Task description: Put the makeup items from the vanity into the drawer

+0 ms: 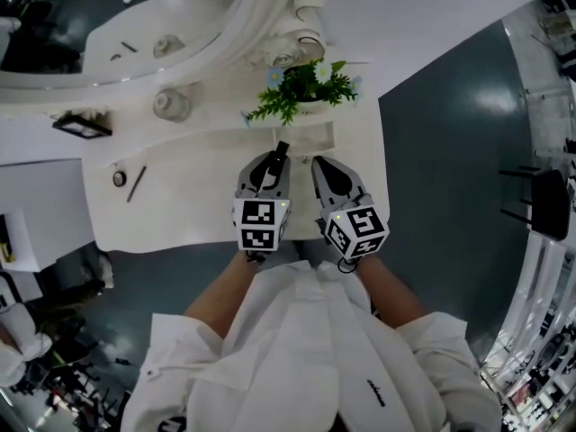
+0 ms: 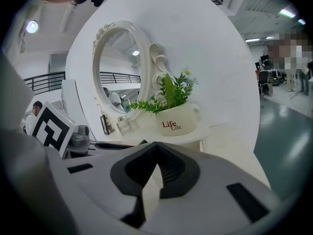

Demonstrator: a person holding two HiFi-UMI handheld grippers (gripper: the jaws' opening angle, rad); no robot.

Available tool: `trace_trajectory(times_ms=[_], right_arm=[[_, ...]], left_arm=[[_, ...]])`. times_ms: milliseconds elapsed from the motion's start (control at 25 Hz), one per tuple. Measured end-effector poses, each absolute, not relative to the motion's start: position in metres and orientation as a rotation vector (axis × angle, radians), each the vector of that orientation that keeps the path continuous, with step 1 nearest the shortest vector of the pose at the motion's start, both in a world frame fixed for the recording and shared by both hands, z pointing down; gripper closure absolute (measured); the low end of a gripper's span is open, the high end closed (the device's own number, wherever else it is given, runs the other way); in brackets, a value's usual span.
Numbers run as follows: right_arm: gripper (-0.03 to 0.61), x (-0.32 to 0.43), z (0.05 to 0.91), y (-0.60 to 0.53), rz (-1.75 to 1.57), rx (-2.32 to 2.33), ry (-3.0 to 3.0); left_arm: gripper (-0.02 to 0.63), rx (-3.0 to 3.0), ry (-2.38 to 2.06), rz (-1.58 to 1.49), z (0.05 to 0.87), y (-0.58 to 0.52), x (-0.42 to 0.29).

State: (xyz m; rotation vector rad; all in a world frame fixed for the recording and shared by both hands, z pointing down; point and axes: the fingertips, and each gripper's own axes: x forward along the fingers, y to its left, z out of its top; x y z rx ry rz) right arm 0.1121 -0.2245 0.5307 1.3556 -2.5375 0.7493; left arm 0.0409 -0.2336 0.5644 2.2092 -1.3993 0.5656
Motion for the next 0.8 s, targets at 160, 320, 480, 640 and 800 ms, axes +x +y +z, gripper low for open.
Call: trace_trajectory(times_ms=[160,320,480,640,800], right_arm=[[0.563,0.122,0.535,-0.229,0.754,1.357,-2.529],[0.562,0.129,0.537,-0.234,0.754,1.356,-2.528],[0.561,0.136,0.54,-0.238,0.76,1.349,-2.527],[0.561,0.142,0.543,-0.241,0.769,1.346,-2.528],[0.562,0.146,0.546,-0.243,0.776,1.341,-2.532]], left_arm=[[0.5,2.2,-1.394,0.558,0.564,-0.238,0.055],[0.5,2.196,-1.39,0.555,0.565,-0.243,0.066],[0.5,2.189,-1.398,0.563,0.569,-0.245,0.075],[0.5,2.177,-1.399,0.569,0.574,-0.25,0.082],[0.5,2.165,-1.397,0.582,0.58,-0.254,0.087]])
